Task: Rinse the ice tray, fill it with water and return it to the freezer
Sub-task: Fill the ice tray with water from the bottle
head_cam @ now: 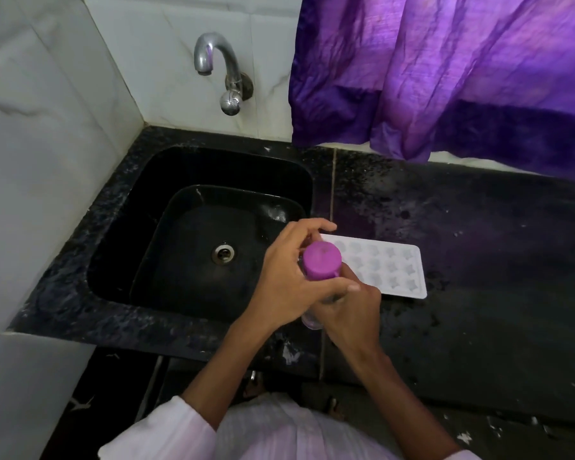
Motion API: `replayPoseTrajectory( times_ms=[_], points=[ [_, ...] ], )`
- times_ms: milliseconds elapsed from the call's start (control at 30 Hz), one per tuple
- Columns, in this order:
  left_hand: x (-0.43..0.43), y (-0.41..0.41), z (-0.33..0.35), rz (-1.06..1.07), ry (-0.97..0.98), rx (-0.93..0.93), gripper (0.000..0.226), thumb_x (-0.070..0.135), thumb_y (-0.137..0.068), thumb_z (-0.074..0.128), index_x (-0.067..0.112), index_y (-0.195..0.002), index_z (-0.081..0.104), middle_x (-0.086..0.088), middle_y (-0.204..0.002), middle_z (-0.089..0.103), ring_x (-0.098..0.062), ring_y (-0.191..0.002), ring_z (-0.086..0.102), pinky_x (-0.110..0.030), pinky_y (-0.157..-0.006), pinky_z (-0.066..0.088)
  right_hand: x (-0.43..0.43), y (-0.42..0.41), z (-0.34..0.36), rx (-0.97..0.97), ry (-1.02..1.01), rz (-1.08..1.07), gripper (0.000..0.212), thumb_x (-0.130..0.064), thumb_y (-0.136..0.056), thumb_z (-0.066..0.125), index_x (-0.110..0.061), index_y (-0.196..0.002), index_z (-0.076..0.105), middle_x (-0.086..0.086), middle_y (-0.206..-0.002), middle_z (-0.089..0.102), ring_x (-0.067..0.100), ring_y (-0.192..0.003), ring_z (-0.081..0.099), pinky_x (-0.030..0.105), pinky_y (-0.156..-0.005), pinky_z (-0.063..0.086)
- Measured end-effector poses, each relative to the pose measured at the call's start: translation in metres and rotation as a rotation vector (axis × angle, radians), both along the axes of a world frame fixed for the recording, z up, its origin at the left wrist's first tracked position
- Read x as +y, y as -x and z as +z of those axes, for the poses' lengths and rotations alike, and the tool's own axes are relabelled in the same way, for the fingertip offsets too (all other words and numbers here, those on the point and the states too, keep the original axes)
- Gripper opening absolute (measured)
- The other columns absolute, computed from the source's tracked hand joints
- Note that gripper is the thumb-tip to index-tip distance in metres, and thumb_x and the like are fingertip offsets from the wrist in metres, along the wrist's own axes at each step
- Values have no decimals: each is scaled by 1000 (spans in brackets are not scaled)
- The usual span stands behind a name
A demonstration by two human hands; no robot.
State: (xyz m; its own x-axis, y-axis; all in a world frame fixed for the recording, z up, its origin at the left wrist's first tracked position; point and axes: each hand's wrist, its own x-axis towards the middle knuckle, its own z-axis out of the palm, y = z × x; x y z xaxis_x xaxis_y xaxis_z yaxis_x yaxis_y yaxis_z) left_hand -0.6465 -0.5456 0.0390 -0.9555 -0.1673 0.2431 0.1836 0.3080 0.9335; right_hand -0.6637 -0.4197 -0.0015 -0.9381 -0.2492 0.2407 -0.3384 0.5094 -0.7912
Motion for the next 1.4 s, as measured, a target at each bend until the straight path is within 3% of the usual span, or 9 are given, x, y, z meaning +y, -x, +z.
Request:
replayPoseTrajectory(
  times_ms=[167,267,433,567,700,833,933,1200,1400],
  points=[
    [52,0,1,13,-39,-48,75,34,-66,91,28,-131,54,4,-121,51,-9,-113,55,-15,-93,47,37,0,-7,-30,-61,-19,30,-23,-69,74,-16,-97,66,-15,-66,61,8,-60,63,26,-58,54],
    [62,-10,6,-262,-120,-140,76,12,-86,76,21,-150,38,0,-147,45,-10,-132,49,-19,-105,42,59,2,-9,-9,11,-29,42,-49,-73,59,-17,-99,67,-19,-71,62,-3,-65,60,8,-64,47],
    [80,-9,5,-157,-46,-109,60,10,-80,82,15,-136,60,4,-131,66,-16,-124,60,-44,-109,46,92,8,-19,23,58,-36,38,-28,-70,88,-15,-101,70,-19,-74,64,1,-64,62,13,-57,47],
    [106,-1,3,88,50,-67,67,31,-58,96,21,-116,64,10,-106,61,-11,-103,62,-24,-92,52,104,6,-14,93,86,9,48,-31,-69,85,-11,-110,69,-25,-83,59,-5,-80,59,4,-65,49],
    [125,1,4,63,94,-90,59,37,-65,91,24,-116,66,8,-120,45,-2,-116,50,-11,-96,44,113,8,-12,41,37,11,37,-21,-69,77,-14,-104,68,-23,-71,57,11,-66,65,28,-61,56],
    [116,-7,10,-245,-28,-192,65,14,-87,75,19,-145,47,7,-144,50,-14,-134,48,-31,-111,41,122,12,-18,-9,62,-27,28,-32,-73,79,-16,-93,68,-19,-65,60,-2,-59,61,6,-57,40],
    [111,-6,9,-156,-95,-181,66,3,-84,78,14,-143,50,-2,-132,64,-17,-128,57,-38,-114,42,124,11,-20,-34,143,-34,44,-51,-68,73,-17,-96,70,-16,-69,67,-2,-65,66,8,-57,45],
    [121,10,4,105,109,-73,67,32,-63,94,26,-122,65,13,-112,53,-1,-107,56,-10,-86,49,116,16,-15,7,87,-28,53,-44,-70,81,-13,-112,71,-13,-84,69,4,-70,66,4,-66,47],
    [105,12,11,-337,-61,-230,74,3,-91,69,27,-151,34,2,-141,49,-15,-121,55,-24,-102,47,107,17,-16,-60,102,-75,45,-48,-70,63,-13,-98,69,-19,-70,63,0,-63,61,4,-57,40]
  ],
)
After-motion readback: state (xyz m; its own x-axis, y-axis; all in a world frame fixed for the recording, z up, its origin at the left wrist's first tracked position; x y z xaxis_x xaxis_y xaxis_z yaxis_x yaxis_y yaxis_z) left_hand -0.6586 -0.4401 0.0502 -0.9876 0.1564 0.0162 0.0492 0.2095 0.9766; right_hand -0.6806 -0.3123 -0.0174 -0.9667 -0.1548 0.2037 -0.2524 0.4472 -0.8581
